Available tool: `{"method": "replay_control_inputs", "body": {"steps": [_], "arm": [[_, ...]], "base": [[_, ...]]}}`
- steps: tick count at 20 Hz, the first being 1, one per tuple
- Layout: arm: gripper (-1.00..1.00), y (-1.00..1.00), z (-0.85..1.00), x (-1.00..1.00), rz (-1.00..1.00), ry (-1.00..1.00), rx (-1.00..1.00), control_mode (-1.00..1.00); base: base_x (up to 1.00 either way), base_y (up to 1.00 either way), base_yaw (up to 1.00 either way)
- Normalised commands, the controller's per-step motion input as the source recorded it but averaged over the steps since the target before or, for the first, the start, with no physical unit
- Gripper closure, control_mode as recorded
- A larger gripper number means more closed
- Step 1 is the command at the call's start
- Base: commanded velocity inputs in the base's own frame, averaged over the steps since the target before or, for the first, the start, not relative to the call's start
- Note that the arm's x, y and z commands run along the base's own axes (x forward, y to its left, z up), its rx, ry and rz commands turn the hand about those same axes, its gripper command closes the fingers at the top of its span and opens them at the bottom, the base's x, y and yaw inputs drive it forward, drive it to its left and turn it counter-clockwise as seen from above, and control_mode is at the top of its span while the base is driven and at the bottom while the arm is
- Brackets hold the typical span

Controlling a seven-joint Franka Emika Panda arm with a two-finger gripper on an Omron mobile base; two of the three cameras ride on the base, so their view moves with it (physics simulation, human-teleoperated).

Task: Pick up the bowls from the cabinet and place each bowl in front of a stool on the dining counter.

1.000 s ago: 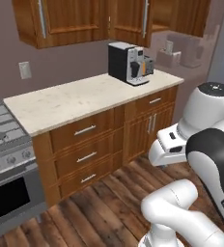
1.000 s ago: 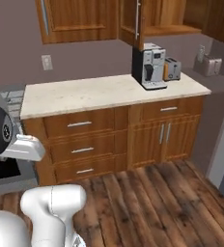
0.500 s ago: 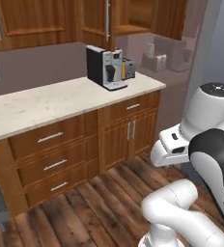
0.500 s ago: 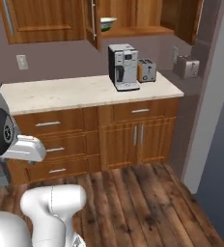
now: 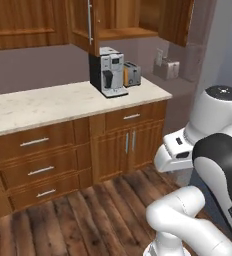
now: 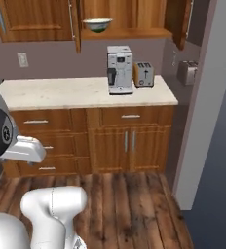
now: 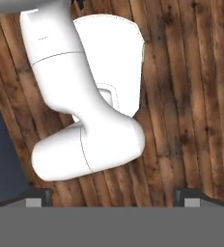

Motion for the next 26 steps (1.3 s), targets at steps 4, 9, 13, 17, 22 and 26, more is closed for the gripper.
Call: {"method": "replay_control_inputs", "body": {"steps": [4, 9, 13, 17, 22, 26], "arm": [[-1.0, 0.0, 0.0, 0.0, 0.0, 0.0, 0.0, 1.0], [-1.0, 0.0, 0.0, 0.0, 0.0, 0.0, 0.0, 1.0], [-1.0, 0.0, 0.0, 0.0, 0.0, 0.0, 0.0, 1.0], [-1.0, 0.0, 0.0, 0.0, 0.0, 0.0, 0.0, 1.0], [-1.0, 0.0, 0.0, 0.0, 0.0, 0.0, 0.0, 1.0], [-1.0, 0.0, 0.0, 0.0, 0.0, 0.0, 0.0, 1.0]], "base": [[0.31, -0.81, 0.48], [0.24, -0.62, 0.37], [0.34, -0.59, 0.1], [0.61, -0.31, -0.03], [0.78, -0.14, -0.12], [0.67, -0.02, -0.07]]}}
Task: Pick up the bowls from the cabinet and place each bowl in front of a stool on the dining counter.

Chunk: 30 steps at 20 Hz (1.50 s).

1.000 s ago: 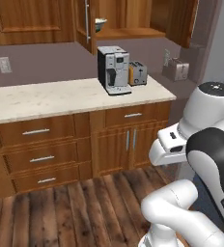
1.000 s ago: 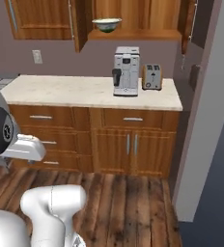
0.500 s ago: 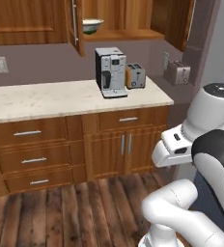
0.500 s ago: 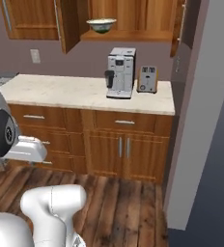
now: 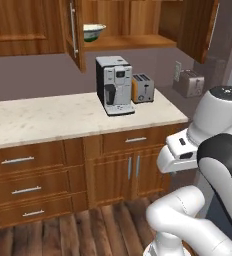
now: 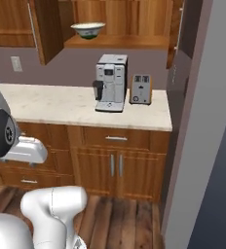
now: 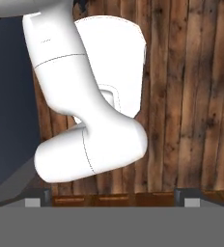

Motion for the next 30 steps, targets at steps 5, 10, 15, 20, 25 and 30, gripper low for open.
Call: {"method": "replay_control_inputs", "body": {"steps": [5, 10, 15, 20, 25, 30], "arm": [[-1.0, 0.0, 0.0, 0.0, 0.0, 0.0, 0.0, 1.0], [-1.0, 0.0, 0.0, 0.0, 0.0, 0.0, 0.0, 1.0], [-1.0, 0.0, 0.0, 0.0, 0.0, 0.0, 0.0, 1.0], [-1.0, 0.0, 0.0, 0.0, 0.0, 0.0, 0.0, 1.0], [-1.0, 0.0, 0.0, 0.0, 0.0, 0.0, 0.0, 1.0], [-1.0, 0.0, 0.0, 0.0, 0.0, 0.0, 0.0, 1.0]], "base": [[0.53, -0.27, -0.09], [0.67, -0.4, -0.16], [0.84, -0.07, -0.06], [0.75, -0.28, 0.0], [0.34, -0.47, 0.11], [0.26, -0.28, 0.1]]}}
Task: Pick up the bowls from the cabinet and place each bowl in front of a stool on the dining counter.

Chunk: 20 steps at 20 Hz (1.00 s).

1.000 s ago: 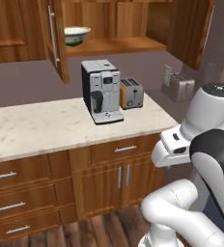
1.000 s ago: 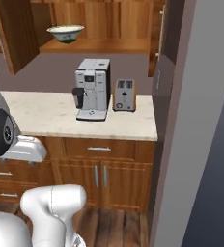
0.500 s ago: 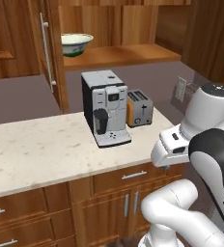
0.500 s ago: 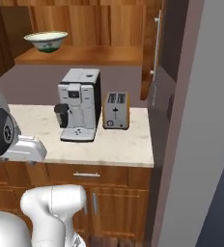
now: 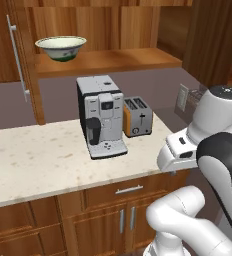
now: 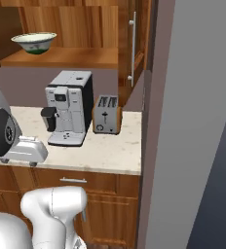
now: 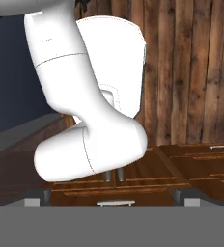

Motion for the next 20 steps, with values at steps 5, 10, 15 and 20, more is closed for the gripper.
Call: {"method": "replay_control_inputs", "body": {"steps": [5, 10, 15, 20], "arm": [[-1.0, 0.0, 0.0, 0.0, 0.0, 0.0, 0.0, 1.0], [-1.0, 0.0, 0.0, 0.0, 0.0, 0.0, 0.0, 1.0], [-1.0, 0.0, 0.0, 0.0, 0.0, 0.0, 0.0, 1.0], [-1.0, 0.0, 0.0, 0.0, 0.0, 0.0, 0.0, 1.0]], "base": [[0.38, 0.0, 0.09], [0.33, 0.32, 0.04], [0.32, 0.3, 0.01], [0.53, 0.16, 0.0]]}}
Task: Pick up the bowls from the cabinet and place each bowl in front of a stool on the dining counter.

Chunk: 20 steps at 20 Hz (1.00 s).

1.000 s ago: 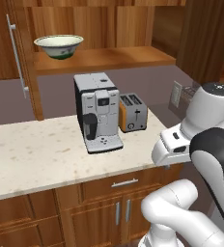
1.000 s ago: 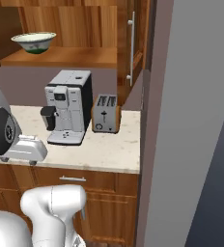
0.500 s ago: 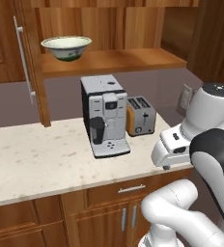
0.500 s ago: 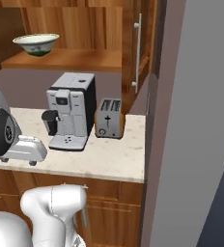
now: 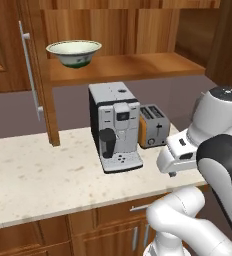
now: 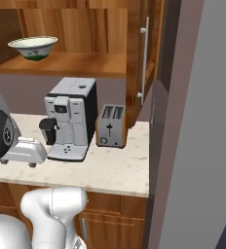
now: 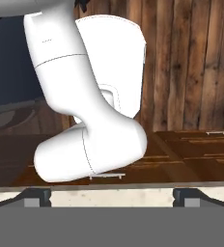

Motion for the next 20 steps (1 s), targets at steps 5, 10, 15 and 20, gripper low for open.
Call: {"method": "replay_control_inputs", "body": {"steps": [5, 10, 15, 20], "arm": [[-1.0, 0.0, 0.0, 0.0, 0.0, 0.0, 0.0, 1.0], [-1.0, 0.0, 0.0, 0.0, 0.0, 0.0, 0.0, 1.0], [-1.0, 0.0, 0.0, 0.0, 0.0, 0.0, 0.0, 1.0], [-1.0, 0.0, 0.0, 0.0, 0.0, 0.0, 0.0, 1.0]], "base": [[0.6, 0.15, 0.0], [0.54, 0.17, 0.0], [0.19, 0.09, 0.0], [0.0, 0.0, 0.0]]}}
